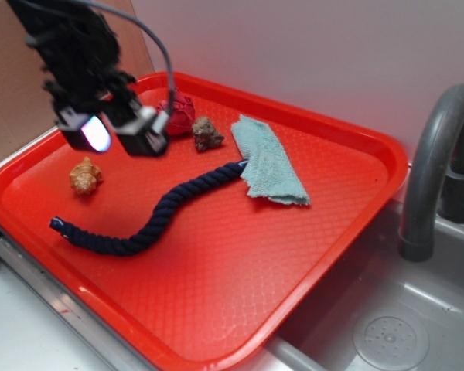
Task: Grab the blue rope.
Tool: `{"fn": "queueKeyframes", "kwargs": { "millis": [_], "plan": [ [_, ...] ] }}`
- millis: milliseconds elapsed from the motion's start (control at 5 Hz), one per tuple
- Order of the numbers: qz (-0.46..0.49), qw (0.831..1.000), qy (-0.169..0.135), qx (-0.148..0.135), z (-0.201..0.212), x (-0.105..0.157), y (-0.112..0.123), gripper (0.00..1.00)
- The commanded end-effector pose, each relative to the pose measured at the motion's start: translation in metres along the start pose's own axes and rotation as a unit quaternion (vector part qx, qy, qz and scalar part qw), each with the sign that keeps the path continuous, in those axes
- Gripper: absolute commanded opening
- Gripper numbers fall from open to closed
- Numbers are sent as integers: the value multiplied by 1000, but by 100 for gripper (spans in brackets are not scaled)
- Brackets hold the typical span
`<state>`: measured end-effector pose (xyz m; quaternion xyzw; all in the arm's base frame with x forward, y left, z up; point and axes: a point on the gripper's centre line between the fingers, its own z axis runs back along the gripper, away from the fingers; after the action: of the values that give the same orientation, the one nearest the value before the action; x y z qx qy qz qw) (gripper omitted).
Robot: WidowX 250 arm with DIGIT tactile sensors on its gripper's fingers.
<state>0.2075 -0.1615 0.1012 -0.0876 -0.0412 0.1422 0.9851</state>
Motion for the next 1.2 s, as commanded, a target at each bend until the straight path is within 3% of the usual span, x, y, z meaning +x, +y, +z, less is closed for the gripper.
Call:
{"fn": "queueKeyframes", "kwargs": {
  "millis": [0, 200, 400, 600, 800, 1000],
  "plan": [
    [18, 1000, 10, -18, -44, 16, -16, 100],
    [20, 1000, 21, -3, -65, 19, -6, 100],
    [9, 1000, 25, 5, -82, 16, -8, 0],
    [0, 1000, 19, 14, -80, 10, -11, 0],
    [-22, 998, 41, 37, -74, 4, -15, 0],
    [-12, 998, 32, 62, -40, 5, -17, 0]
  ]
}}
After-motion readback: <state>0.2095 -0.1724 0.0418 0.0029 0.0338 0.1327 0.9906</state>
